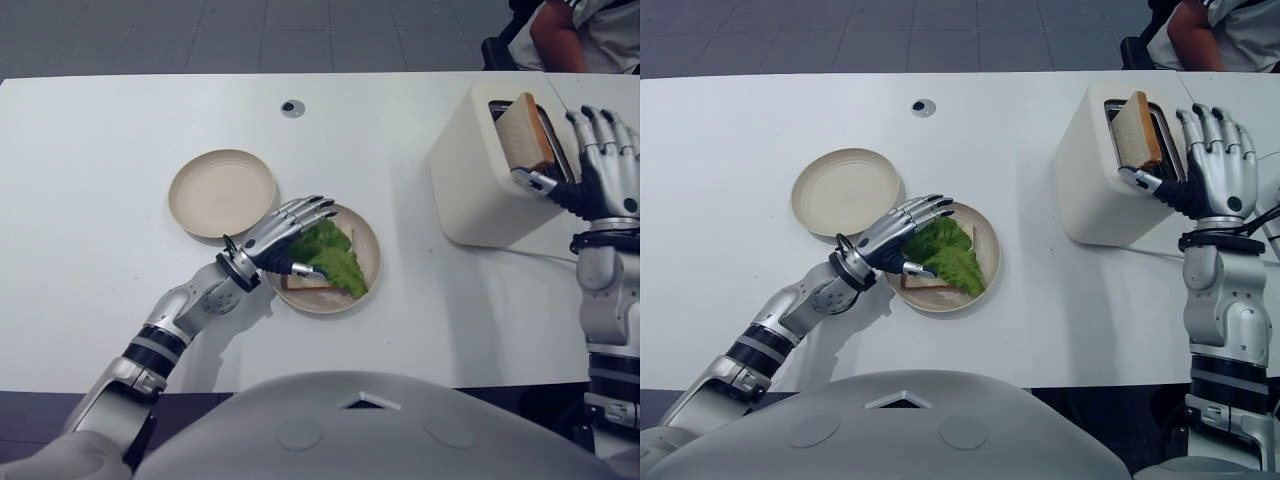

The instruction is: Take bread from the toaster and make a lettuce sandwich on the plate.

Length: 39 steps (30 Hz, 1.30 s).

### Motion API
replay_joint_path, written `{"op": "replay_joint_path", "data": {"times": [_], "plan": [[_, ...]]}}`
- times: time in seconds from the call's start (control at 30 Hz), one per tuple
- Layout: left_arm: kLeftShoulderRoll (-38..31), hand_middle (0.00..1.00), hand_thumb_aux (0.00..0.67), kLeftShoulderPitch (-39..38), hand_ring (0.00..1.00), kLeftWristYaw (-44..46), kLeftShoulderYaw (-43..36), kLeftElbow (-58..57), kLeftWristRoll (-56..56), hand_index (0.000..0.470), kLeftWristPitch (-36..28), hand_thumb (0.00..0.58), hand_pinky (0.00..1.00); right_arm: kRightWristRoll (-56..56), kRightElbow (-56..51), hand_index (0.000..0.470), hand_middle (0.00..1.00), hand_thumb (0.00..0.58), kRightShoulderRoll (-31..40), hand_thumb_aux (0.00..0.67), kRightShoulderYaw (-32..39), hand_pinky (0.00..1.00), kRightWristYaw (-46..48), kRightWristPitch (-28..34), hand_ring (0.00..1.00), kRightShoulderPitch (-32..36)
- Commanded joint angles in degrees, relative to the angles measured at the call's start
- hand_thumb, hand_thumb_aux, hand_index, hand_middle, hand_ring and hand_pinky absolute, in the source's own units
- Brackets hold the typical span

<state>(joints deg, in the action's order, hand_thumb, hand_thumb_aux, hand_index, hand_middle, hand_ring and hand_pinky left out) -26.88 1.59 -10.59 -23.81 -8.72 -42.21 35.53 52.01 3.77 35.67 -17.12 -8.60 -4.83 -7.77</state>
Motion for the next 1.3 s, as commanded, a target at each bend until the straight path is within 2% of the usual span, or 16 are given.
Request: {"op": "replay_joint_path", "data": {"times": [0.03,0.07,0.1,0.33,0.43,0.5,0.53,0.63,0.7,0.83,0.93,1.03,1.17,1.2,1.27,1.3], "plan": [[-0.9,0.0,0.0,-1.4,0.0,0.5,2.0,3.6,-0.8,0.0,-1.5,0.0,0.0,-0.7,-2.2,0.47,0.06,0.58,1.5,0.67,2.9,0.06,2.1,1.4,0.06,-0.6],[-1.1,0.0,0.0,-1.8,0.0,0.0,2.8,4.4,-0.8,0.0,-1.7,0.0,0.0,-1.5,-0.8,0.47,0.77,0.58,1.5,0.67,3.2,0.77,2.3,1.1,0.77,-0.4],[-1.1,0.0,0.0,-2.1,0.0,-0.5,3.6,5.1,-0.6,0.0,-1.8,0.0,0.0,-2.5,0.6,0.47,1.0,0.58,1.5,0.67,3.2,1.0,1.9,0.6,1.0,0.1],[0.5,0.0,0.0,-5.2,0.0,-8.2,12.0,10.8,2.0,0.0,-0.9,0.0,0.0,-8.7,15.7,0.47,1.0,0.58,-2.3,0.67,-2.3,1.0,-12.9,-5.9,1.0,7.6],[1.7,0.0,0.0,-7.6,0.0,-11.7,15.6,13.1,4.7,0.0,1.8,0.0,0.0,-12.8,20.5,0.47,1.0,0.58,-5.3,0.67,1.3,1.0,-14.8,-11.8,1.0,9.5],[2.3,0.0,0.0,-9.0,0.0,-14.0,18.2,14.4,6.8,0.0,4.3,0.0,0.0,-24.0,20.5,0.47,1.0,0.58,-9.0,0.67,8.5,1.0,-8.4,-13.9,1.0,10.2],[2.6,0.0,0.0,-9.5,0.0,-14.9,19.6,15.2,7.7,0.0,5.4,0.0,0.0,-33.1,19.7,0.47,1.0,0.58,-11.2,0.67,13.6,1.0,-2.1,-12.9,1.0,9.8],[3.4,0.0,0.0,-10.1,0.0,-15.7,22.7,17.2,11.6,0.0,8.8,0.0,0.0,-52.5,16.6,0.47,1.0,0.58,-17.1,0.67,24.0,1.0,11.9,-5.9,1.0,5.3],[3.8,0.0,0.0,-10.6,0.0,-15.4,24.0,18.3,13.1,0.0,10.5,0.0,0.0,-56.8,12.2,0.47,1.0,0.58,-20.3,0.67,28.5,1.0,16.3,-2.2,1.0,2.0],[4.1,0.0,0.0,-11.3,0.0,-12.7,23.6,18.3,11.8,0.0,12.3,0.0,0.0,-57.9,5.9,0.47,1.0,0.58,-23.4,0.67,31.5,1.0,19.6,1.1,1.0,-0.9],[2.8,0.0,0.0,-11.7,0.0,-7.9,19.9,16.8,7.0,0.0,13.1,0.0,0.0,-55.6,2.6,0.47,1.0,0.58,-21.6,0.67,32.7,1.0,22.7,2.3,1.0,-2.7],[1.3,0.0,0.0,-12.0,0.0,-2.6,14.3,13.6,1.2,0.0,13.1,0.0,0.0,-51.0,1.4,0.47,1.0,0.58,-17.7,0.67,31.6,1.0,24.1,1.0,1.0,-2.3],[0.9,0.0,0.0,-9.8,0.0,5.4,4.6,3.6,-4.6,0.0,11.3,0.0,0.0,-44.9,0.7,0.47,1.0,0.58,-14.8,0.67,32.9,1.0,25.3,-1.2,1.0,0.1],[1.2,0.0,0.055,-8.7,0.0,6.7,2.6,0.4,-5.5,0.039,10.6,0.092,0.0,-43.6,0.2,0.47,1.0,0.58,-14.7,0.67,33.2,1.0,25.2,-1.8,1.0,0.9],[1.3,0.0,0.058,-6.9,0.0,7.8,-0.4,-5.3,-7.3,0.041,9.3,0.096,0.0,-42.4,0.5,0.47,1.0,0.58,-15.2,0.67,32.8,1.0,24.7,-2.2,1.0,2.0],[1.2,0.0,0.034,-6.4,0.0,8.1,-1.5,-7.5,-7.4,0.024,8.8,0.058,0.0,-42.2,0.6,0.47,1.0,0.58,-15.6,0.67,32.6,1.0,24.4,-2.3,1.0,2.3]]}}
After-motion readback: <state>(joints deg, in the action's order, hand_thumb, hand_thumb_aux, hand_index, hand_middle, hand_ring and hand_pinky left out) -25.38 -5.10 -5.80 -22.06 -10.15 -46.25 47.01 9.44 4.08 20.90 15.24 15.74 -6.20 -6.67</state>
